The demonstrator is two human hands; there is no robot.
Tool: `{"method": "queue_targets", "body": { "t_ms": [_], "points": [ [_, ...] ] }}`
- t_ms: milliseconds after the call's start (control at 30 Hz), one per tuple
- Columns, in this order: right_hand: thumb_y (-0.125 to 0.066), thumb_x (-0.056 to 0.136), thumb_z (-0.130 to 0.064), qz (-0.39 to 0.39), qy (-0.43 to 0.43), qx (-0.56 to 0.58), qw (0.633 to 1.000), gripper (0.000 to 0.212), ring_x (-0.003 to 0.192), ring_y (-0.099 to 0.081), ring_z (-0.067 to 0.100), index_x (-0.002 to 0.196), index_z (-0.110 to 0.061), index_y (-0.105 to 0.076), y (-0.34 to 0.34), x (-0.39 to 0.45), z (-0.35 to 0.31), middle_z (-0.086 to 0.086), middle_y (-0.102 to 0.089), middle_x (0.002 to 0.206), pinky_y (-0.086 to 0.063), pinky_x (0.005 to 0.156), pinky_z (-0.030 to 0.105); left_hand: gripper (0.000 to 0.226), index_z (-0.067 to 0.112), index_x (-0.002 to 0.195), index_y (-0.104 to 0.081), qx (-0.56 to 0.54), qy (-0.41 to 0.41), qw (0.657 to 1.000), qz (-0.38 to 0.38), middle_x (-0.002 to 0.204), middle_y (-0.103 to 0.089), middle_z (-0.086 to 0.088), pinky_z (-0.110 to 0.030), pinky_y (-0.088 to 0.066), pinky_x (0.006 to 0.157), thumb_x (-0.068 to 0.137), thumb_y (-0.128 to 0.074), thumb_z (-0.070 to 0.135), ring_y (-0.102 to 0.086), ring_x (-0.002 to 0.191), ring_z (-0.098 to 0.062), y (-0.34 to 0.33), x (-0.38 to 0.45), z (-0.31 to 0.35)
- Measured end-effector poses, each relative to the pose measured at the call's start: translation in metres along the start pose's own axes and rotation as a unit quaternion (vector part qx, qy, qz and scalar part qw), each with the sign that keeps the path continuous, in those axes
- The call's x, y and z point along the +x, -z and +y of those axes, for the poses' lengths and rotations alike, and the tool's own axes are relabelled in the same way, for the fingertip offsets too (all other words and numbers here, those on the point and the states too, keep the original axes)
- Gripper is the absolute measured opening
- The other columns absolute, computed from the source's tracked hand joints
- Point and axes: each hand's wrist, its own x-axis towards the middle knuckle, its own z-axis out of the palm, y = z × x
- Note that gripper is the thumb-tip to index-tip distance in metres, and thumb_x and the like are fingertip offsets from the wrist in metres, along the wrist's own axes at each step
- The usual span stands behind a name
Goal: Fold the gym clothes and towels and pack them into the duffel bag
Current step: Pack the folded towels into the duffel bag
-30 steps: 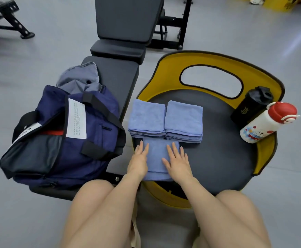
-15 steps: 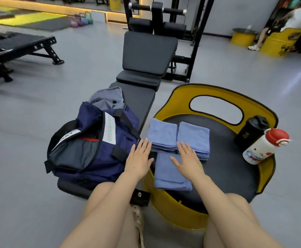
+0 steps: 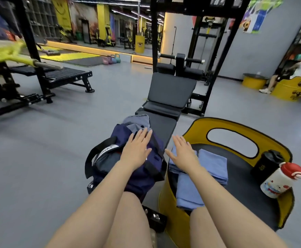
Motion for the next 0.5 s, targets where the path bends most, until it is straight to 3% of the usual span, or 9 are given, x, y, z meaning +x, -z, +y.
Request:
{"method": "queue_targets", "body": {
  "t_ms": [200, 500],
  "points": [
    [-0.032, 0.099, -0.053, 0.005, 0.053, -0.008, 0.999, 0.071, 0.148, -0.001, 0.018, 0.154, -0.018, -0.005, 0.006, 0.028, -0.046, -0.001, -0.005, 0.161, -0.009, 0.12, 0.037, 0.065, 0.018, 0.152, 0.005, 0.005, 0.055, 0.998, -0.005, 0.16, 0.006, -0.004, -0.039, -0.005, 0.119, 0.102, -0.032, 0.037, 0.002, 0.147, -0.019, 0.017, -0.008, -0.05],
    [-0.032, 0.1, -0.051, -0.031, 0.086, 0.016, 0.996, 0.067, 0.148, -0.001, 0.017, 0.154, -0.018, -0.007, -0.021, 0.059, -0.075, -0.001, -0.004, 0.161, -0.007, 0.12, 0.037, 0.067, 0.019, 0.152, 0.007, 0.037, 0.097, 0.993, -0.056, 0.16, 0.007, -0.004, -0.039, -0.005, 0.117, 0.101, -0.033, 0.037, 0.0, 0.147, -0.02, 0.0, -0.005, -0.087]
  ]
}}
